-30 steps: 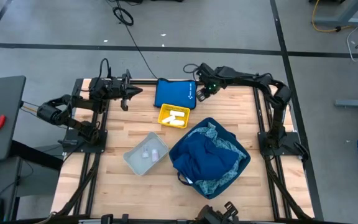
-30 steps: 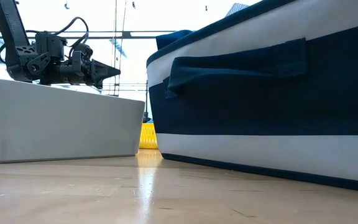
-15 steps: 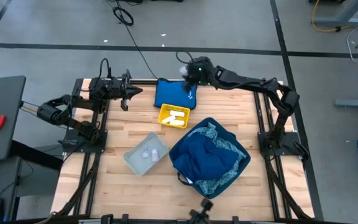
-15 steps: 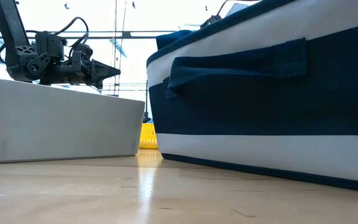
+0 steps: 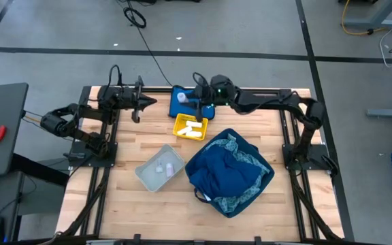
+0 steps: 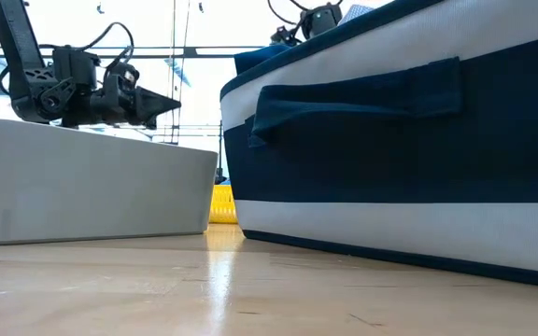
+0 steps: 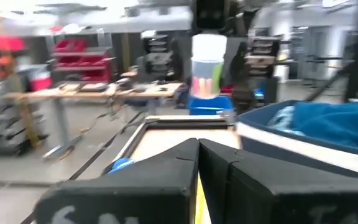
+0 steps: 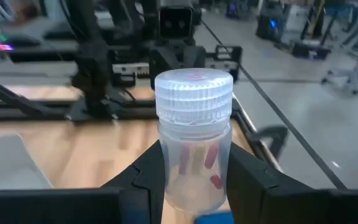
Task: Pick & place medical supplies in basket/bin
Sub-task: Put the transparent pill bottle into the gray bin
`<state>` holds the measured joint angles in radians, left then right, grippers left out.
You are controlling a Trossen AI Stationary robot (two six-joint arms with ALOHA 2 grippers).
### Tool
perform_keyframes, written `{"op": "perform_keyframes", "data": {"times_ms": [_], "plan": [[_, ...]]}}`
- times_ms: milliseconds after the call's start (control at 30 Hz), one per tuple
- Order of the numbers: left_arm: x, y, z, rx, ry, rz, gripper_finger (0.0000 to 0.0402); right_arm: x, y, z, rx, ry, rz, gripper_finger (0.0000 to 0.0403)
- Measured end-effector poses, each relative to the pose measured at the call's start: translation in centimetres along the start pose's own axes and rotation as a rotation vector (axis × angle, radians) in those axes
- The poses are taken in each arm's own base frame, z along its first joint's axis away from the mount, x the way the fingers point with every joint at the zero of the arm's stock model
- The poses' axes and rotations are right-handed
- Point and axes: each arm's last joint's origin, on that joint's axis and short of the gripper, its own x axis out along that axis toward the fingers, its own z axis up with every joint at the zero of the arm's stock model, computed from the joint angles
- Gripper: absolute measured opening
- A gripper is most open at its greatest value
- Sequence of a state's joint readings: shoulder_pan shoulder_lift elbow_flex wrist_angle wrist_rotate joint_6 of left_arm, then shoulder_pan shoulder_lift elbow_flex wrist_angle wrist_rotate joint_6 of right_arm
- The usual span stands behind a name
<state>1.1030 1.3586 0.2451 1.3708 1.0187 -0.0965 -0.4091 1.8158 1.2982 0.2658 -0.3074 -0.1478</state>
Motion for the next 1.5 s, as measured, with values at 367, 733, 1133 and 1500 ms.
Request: {"op": "perform_keyframes", "data": {"times_ms": [367,733,1133,1500], "plan": [[4.1,-2.8,2.7,0.006,-0.171,-0.204,0.0107,0.5,2.1,-0.2,-0.02,-0.07,0.047,0.0126],[7.9,-2.6,5.0,-0.018,-0.209,-0.217,0.0336,0.5,2.5,-0.1,-0.039,-0.086,0.084,0.0126],[11.5,-3.5,5.9,0.052,-0.139,-0.226,0.0349,0.5,2.6,-0.1,-0.078,-0.091,0.104,0.0126],[12.0,-4.1,5.5,0.081,-0.112,-0.17,0.0305,0.5,2.7,0.2,-0.094,-0.128,0.136,0.0126]]}}
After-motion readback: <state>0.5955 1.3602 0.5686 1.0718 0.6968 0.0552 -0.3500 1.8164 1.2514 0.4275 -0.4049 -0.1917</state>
